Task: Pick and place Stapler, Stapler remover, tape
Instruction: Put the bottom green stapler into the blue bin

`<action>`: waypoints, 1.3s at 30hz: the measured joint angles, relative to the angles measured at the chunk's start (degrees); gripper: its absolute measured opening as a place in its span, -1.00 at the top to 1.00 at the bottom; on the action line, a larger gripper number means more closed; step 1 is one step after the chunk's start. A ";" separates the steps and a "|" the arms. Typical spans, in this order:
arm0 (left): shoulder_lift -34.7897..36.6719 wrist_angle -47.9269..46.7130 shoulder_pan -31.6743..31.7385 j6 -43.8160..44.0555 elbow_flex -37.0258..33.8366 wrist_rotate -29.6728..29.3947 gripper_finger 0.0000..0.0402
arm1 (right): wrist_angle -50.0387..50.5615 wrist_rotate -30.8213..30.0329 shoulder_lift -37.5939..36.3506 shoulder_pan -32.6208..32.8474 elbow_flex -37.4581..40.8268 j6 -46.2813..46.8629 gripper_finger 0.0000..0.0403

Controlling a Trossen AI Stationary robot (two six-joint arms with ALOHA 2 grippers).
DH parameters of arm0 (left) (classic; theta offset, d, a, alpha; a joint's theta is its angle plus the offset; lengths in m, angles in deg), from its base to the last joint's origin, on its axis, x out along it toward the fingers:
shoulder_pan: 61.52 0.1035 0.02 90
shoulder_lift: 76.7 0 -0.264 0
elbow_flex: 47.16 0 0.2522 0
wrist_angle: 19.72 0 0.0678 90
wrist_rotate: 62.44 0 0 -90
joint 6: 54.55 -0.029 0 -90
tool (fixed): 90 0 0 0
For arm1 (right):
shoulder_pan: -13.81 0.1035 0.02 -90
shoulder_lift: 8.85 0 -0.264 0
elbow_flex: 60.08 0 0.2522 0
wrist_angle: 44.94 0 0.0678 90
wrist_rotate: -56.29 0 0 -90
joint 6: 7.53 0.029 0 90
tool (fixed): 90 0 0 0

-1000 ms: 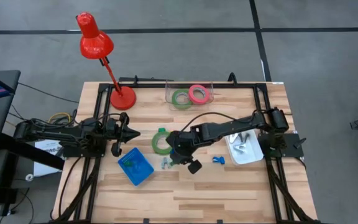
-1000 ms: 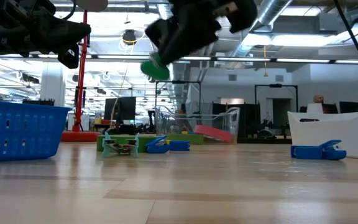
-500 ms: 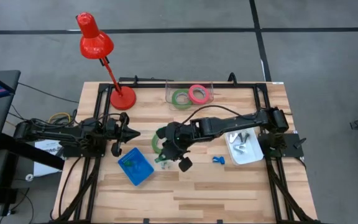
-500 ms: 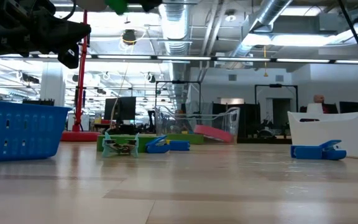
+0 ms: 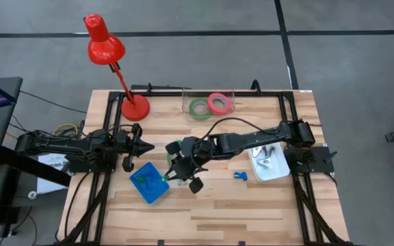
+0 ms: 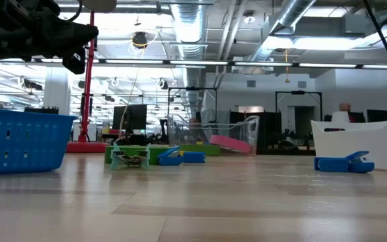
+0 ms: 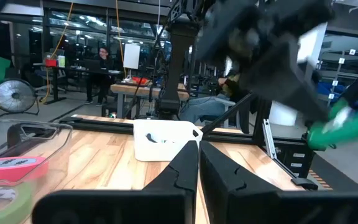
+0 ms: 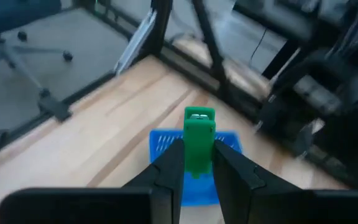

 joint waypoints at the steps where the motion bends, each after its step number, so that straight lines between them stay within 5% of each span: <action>1: 0.00 0.02 0.00 0.00 0.00 -0.02 0.96 | -0.15 -0.01 0.50 0.02 0.12 0.32 0.66; 24: 0.00 0.02 0.00 0.00 0.00 0.00 0.96 | -17.14 -0.04 13.02 0.33 0.04 1.41 0.66; 39: 0.00 0.02 0.00 0.00 0.01 0.00 0.96 | -28.59 -0.02 13.21 0.28 0.07 1.41 0.66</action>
